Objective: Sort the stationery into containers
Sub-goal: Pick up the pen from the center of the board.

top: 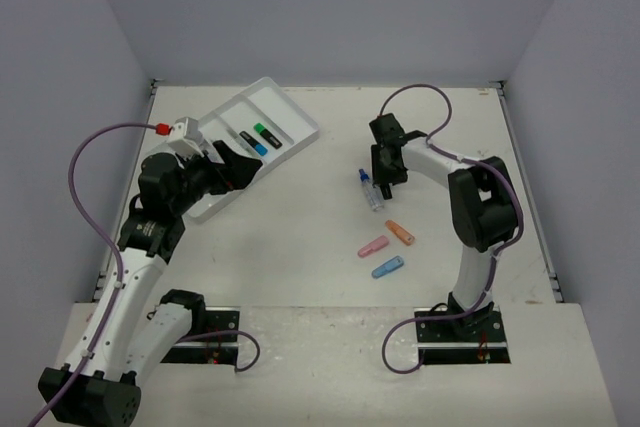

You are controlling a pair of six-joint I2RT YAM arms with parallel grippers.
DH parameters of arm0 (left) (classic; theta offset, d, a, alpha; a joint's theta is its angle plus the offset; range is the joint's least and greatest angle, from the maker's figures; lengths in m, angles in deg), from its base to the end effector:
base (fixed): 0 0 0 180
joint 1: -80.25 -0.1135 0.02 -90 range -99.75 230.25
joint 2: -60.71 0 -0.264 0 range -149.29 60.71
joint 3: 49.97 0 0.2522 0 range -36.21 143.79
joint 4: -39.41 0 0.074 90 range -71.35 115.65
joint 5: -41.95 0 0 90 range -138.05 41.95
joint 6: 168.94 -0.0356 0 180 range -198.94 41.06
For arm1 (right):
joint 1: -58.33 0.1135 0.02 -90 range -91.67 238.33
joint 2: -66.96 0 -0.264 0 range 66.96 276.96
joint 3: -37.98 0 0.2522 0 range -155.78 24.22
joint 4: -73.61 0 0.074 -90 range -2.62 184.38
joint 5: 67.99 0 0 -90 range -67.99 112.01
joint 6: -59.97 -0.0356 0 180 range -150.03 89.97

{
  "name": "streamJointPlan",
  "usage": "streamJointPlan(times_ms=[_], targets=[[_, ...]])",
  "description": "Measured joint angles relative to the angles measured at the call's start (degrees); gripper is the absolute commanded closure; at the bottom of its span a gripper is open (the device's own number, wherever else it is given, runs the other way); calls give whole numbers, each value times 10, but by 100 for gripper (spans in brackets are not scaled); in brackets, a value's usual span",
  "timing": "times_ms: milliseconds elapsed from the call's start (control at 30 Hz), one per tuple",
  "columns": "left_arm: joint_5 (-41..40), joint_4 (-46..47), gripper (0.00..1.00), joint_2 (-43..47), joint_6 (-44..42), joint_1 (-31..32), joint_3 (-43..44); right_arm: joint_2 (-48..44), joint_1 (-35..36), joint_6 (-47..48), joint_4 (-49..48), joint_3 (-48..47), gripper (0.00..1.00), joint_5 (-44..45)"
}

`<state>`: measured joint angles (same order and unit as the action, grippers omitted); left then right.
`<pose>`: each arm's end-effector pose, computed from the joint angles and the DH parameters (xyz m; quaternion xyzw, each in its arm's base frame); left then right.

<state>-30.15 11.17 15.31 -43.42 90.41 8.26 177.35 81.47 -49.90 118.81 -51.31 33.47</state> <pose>0.1797 -0.0433 0.3288 -0.0805 0.7874 -0.3464 0.5036 0.3624 0.1472 0.1705 -0.0073 0.9740 -0.0160 0.2259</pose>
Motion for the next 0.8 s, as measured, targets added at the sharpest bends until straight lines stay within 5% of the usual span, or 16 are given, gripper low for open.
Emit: streamJointPlan(times_ms=[800], targets=[[29, -45, 0, 27, -37, 0, 6, 107, -22, 59, 165, -163, 65, -69]])
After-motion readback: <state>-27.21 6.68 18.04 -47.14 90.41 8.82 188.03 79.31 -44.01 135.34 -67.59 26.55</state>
